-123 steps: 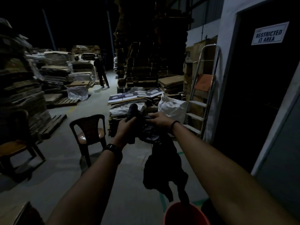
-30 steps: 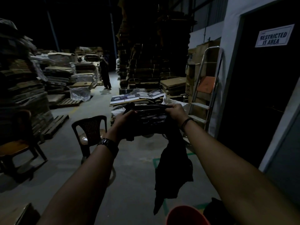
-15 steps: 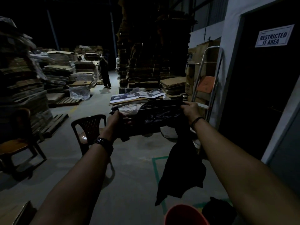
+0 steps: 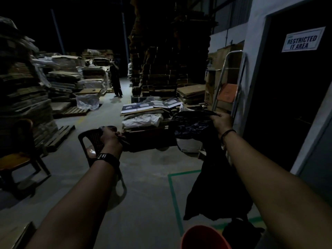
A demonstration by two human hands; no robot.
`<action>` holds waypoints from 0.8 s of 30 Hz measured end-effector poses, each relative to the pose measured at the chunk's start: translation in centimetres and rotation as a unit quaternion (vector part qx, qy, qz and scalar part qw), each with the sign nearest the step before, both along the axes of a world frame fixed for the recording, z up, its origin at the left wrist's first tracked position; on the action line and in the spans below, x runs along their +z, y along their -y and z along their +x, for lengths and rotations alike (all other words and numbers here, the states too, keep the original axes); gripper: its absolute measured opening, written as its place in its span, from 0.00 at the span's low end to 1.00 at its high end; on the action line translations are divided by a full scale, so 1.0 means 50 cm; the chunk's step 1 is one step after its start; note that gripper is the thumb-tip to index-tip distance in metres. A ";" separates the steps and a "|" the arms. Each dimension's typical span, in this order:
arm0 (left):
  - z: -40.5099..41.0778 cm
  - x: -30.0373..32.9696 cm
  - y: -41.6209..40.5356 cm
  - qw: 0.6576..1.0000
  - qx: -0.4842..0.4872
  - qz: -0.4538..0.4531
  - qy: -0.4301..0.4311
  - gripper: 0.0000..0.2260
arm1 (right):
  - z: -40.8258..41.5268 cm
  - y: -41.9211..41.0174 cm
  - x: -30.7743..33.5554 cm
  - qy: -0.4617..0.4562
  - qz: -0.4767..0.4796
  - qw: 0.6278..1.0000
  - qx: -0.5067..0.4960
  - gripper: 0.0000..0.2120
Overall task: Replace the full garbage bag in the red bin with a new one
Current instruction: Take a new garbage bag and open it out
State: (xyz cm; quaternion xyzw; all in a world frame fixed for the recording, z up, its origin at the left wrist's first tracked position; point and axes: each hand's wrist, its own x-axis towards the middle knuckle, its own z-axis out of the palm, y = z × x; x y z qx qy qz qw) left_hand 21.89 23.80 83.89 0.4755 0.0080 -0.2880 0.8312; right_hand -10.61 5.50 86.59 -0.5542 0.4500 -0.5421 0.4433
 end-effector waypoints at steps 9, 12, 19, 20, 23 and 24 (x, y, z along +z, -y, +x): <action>0.032 -0.002 -0.053 0.977 0.194 0.071 -0.054 0.24 | -0.048 0.016 -0.012 0.007 0.016 0.996 -0.084 0.15; 0.030 -0.003 -0.062 0.977 0.186 0.093 -0.053 0.26 | -0.056 0.036 -0.021 0.010 0.052 0.993 -0.110 0.17; 0.041 -0.002 -0.073 0.967 0.219 0.126 -0.039 0.22 | -0.100 0.043 -0.035 0.005 0.115 0.961 -0.253 0.20; 0.044 -0.005 -0.072 0.967 0.220 0.122 -0.042 0.22 | -0.100 0.038 -0.035 0.015 0.113 0.960 -0.254 0.20; 0.027 -0.005 -0.077 0.974 0.204 0.085 -0.049 0.22 | -0.095 0.038 -0.043 0.000 0.105 0.966 -0.235 0.19; 0.016 -0.005 -0.074 0.978 0.193 0.067 -0.048 0.22 | -0.094 0.049 -0.052 -0.008 0.109 0.967 -0.232 0.19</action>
